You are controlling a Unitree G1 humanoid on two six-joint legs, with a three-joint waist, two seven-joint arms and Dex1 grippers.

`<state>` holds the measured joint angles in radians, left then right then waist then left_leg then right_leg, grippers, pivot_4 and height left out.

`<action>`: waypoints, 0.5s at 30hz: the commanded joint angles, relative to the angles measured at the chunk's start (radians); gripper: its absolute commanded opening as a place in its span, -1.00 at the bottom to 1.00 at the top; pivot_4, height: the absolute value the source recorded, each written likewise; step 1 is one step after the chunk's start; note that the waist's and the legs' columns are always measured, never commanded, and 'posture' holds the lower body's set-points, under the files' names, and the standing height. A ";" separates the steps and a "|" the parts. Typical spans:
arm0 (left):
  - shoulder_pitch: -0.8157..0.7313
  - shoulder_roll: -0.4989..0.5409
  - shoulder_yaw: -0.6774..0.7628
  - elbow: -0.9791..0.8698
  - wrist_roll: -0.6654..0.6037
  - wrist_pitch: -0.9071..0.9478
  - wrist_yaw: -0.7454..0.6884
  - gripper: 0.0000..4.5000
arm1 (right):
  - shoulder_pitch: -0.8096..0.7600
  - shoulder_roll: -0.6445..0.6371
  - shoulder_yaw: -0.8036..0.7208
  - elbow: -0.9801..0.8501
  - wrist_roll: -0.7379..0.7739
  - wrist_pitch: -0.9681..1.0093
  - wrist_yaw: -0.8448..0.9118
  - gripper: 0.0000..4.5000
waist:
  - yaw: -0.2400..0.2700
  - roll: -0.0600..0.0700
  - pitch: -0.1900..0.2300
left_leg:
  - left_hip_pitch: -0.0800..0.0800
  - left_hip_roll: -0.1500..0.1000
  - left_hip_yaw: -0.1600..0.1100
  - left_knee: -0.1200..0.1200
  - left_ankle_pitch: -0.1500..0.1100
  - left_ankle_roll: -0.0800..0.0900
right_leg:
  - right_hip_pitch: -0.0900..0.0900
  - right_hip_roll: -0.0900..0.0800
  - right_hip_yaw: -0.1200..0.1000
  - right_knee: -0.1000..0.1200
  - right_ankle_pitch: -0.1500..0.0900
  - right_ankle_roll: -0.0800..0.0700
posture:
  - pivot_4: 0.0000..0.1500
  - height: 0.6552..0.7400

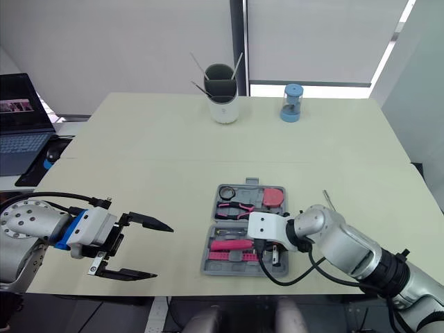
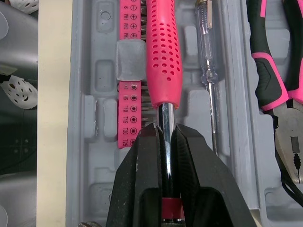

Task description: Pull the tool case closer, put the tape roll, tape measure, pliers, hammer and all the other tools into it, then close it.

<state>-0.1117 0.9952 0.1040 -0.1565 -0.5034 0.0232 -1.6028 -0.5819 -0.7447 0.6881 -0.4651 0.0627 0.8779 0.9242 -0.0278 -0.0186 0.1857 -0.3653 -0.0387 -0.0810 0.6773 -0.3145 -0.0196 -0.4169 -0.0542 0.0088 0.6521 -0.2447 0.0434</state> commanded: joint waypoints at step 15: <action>0.037 0.032 0.035 -0.079 -0.009 0.036 0.020 1.00 | -0.013 0.080 0.023 0.109 -0.142 -0.178 0.026 -0.91 | -0.002 0.000 0.000 | 0.001 0.000 0.002 0.001 0.000 0.000 | -0.003 0.000 0.002 0.008 0.000 0.000 | 1.00 1.00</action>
<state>-0.0806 1.0062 0.1068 -0.2071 -0.5026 0.0582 -1.5837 -0.5822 -0.6769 0.7174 -0.3453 -0.0673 0.7249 0.9445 -0.0295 -0.0187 0.1857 -0.3647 -0.0389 -0.0789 0.6783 -0.3144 -0.0197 -0.4201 -0.0539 0.0112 0.6600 -0.2448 0.0433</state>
